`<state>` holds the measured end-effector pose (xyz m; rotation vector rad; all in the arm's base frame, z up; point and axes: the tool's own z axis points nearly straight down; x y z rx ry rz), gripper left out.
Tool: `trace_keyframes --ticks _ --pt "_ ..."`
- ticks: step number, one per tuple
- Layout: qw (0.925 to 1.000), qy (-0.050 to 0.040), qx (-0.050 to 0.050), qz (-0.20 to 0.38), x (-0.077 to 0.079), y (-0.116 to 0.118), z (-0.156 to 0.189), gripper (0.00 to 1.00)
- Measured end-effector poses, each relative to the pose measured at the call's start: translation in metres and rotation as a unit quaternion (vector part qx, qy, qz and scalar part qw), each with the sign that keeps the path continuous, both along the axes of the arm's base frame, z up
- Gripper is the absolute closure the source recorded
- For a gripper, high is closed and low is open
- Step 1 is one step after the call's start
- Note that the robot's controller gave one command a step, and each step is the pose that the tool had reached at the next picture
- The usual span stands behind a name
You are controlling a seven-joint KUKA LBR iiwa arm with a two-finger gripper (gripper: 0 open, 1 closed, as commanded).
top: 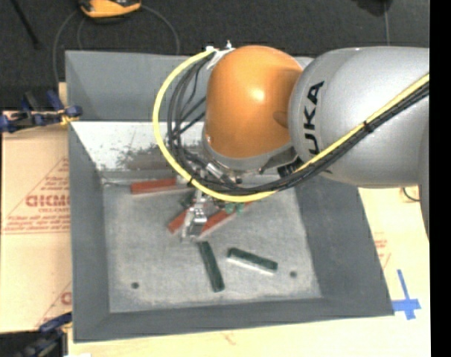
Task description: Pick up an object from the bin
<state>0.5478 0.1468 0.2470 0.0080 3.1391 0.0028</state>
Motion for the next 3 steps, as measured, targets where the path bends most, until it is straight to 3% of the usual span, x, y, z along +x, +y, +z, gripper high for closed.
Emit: trace_keyframes --ticks 1,2,3 --pt "1.0 0.0 0.0 -0.001 0.0 0.0 0.0 1.0" --pt "1.0 0.0 0.0 -0.001 0.0 0.0 0.0 1.0" --pt "0.9982 0.0021 0.0 -0.059 0.002 0.003 -0.094 0.0"
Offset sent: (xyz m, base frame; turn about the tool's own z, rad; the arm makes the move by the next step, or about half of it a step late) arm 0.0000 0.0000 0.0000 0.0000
